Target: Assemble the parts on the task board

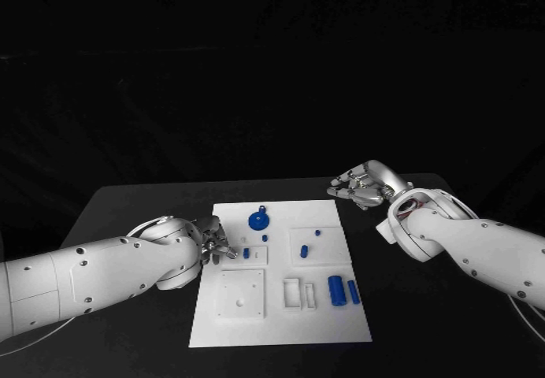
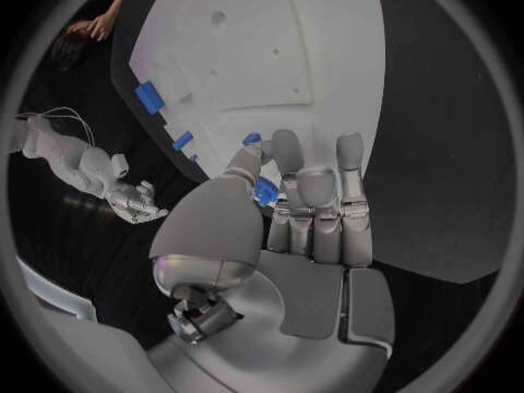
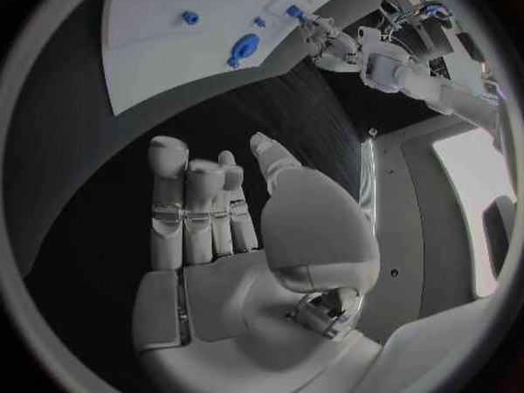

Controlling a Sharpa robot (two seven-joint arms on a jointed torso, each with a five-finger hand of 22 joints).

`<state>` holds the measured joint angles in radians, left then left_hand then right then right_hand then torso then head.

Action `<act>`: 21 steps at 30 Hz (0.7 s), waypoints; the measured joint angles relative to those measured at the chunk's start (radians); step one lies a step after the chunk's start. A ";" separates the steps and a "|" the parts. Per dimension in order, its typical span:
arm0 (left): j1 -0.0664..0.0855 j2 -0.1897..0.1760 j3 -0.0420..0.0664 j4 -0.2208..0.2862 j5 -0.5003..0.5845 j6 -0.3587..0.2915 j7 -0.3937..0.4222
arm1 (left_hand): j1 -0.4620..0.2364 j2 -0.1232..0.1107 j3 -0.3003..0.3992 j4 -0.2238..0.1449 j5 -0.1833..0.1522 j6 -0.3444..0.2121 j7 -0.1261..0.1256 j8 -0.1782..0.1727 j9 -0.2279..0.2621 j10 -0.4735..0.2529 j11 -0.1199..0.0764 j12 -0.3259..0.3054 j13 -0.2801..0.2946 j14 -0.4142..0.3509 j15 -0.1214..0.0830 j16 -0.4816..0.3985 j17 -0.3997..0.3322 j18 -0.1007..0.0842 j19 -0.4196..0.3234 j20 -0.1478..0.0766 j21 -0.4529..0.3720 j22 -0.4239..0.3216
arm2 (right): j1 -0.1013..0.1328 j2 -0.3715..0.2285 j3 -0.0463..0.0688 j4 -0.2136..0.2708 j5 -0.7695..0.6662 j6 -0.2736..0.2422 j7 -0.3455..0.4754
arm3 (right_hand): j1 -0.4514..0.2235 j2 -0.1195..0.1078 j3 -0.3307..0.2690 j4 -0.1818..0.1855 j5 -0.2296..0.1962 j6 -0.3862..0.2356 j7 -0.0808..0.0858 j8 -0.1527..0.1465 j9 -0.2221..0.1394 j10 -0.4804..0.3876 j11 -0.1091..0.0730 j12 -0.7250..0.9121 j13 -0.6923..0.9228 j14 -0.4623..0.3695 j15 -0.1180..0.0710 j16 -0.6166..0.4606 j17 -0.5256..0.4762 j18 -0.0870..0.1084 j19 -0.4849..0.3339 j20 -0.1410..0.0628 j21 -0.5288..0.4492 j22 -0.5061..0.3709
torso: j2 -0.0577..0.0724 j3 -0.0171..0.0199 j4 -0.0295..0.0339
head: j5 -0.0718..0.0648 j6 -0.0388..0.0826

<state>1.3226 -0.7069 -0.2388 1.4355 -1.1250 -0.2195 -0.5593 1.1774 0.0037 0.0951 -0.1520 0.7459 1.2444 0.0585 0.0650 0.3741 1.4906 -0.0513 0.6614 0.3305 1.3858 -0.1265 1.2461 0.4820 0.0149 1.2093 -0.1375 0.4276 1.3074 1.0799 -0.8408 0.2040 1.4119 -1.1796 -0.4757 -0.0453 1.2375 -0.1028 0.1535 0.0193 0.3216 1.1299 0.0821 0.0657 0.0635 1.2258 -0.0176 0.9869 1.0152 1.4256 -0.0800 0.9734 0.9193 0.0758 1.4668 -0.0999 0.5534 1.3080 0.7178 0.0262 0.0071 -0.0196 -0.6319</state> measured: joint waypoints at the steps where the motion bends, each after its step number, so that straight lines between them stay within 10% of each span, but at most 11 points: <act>1: 0.000 0.000 0.000 -0.001 0.000 0.001 0.000 | 0.000 0.000 0.000 0.000 -0.004 0.000 0.000 0.000 0.000 0.000 0.000 0.004 0.001 0.001 0.001 0.000 0.000 0.000 0.000 0.000 0.000 0.000 | 0.000 0.000 0.000 0.000 0.000 0.000 0.000 | 0.000 0.000 0.000 0.000 0.002 0.000 0.000 0.000 0.000 0.000 0.000 0.000 0.000 0.000 0.000 0.000 0.000 0.000 0.000 0.000 0.000 0.000 | 0.000 0.0000 0.0000 | 0.000 0.000; 21: 0.002 0.006 0.003 -0.018 0.024 0.017 0.001 | 0.010 0.010 0.008 0.000 -0.016 0.001 -0.001 -0.002 0.005 0.000 0.000 0.010 0.011 0.004 0.002 0.008 0.003 0.000 0.000 0.000 0.011 0.001 | 0.000 0.000 0.000 -0.001 0.000 0.000 0.000 | 0.000 0.000 0.000 0.000 0.002 0.000 0.000 0.000 0.000 0.000 0.000 0.000 -0.001 0.000 0.000 0.000 0.000 0.000 0.000 0.000 0.000 0.000 | 0.000 0.0003 -0.0001 | -0.004 0.003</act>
<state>1.3246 -0.7011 -0.2360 1.4173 -1.1007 -0.2026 -0.5585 1.1872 0.0134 0.1034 -0.1522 0.7304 1.2455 0.0574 0.0628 0.3789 1.4906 -0.0513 0.6712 0.3416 1.3903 -0.1250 1.2540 0.4854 0.0149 1.2094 -0.1375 0.4386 1.3079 1.0796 -0.8404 0.2040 1.4114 -1.1795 -0.4758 -0.0452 1.2375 -0.1028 0.1535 0.0192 0.3234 1.1298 0.0820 0.0657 0.0635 1.2259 -0.0176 0.9869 1.0146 1.4256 -0.0800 0.9734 0.9193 0.0758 1.4668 -0.0999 0.5534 1.3077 0.7178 0.0265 0.0070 -0.0236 -0.6289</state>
